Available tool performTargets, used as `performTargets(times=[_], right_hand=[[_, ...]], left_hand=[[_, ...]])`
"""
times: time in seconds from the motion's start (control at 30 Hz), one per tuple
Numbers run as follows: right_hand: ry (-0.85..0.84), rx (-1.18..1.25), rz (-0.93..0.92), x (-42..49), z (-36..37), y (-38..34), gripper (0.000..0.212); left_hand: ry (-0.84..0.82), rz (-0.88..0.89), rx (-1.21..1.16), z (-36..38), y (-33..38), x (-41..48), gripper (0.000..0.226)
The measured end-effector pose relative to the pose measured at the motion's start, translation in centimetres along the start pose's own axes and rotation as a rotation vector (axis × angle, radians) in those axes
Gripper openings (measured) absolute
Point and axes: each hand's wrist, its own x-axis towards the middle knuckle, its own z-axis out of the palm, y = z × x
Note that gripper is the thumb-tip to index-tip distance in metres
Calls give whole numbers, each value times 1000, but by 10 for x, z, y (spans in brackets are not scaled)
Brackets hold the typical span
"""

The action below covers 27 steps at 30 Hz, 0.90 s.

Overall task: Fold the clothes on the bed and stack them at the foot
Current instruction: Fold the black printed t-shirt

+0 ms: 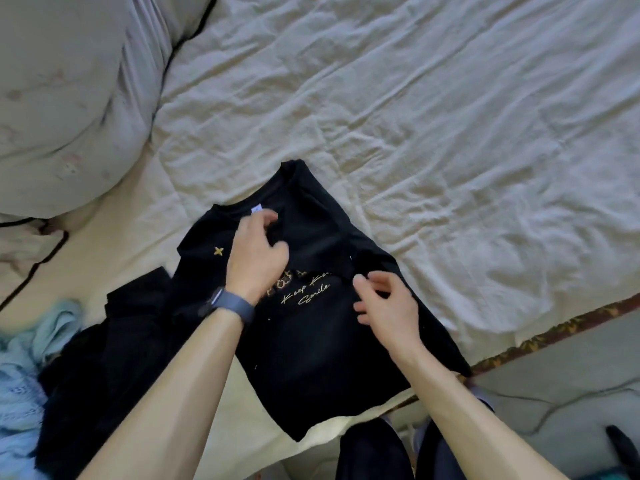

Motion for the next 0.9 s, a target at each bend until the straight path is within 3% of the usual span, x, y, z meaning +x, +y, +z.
performTargets(times=[0.1, 0.17, 0.3, 0.33, 0.43, 0.5, 0.57, 0.63, 0.7, 0.77, 0.83, 0.9], right_hand=[[-15, 377, 201, 13, 3, -21, 46], [-50, 562, 338, 20, 9, -36, 47], [-152, 806, 521, 31, 20, -51, 39], [-137, 821, 533, 34, 20, -51, 39], [-89, 814, 525, 39, 18, -48, 33], [-62, 785, 496, 39, 17, -45, 29], [-54, 773, 472, 38, 16, -42, 31], [-85, 749, 452, 37, 18, -41, 37], [-81, 669, 435, 38, 21, -40, 36], [-36, 605, 410, 43, 21, -39, 26], [-5, 633, 368, 47, 17, -40, 23], [31, 700, 341, 51, 14, -41, 49]], left_hand=[[23, -76, -132, 7, 30, 34, 60], [-64, -98, -53, 8, 44, 55, 65], [-87, -133, 6, 3, 63, 82, 45], [-61, -114, 60, 0, 66, 86, 37], [16, 33, 541, -5, 77, 87, 25], [32, 103, 628, -4, 80, 85, 26], [-69, 119, 445, -1, 81, 88, 27], [-227, 47, 111, 3, 82, 94, 24], [-327, -25, -5, 4, 82, 100, 23], [-338, -18, 47, 5, 80, 108, 26], [-322, -31, -86, 7, 79, 114, 19], [-330, -78, -286, 11, 80, 115, 12]])
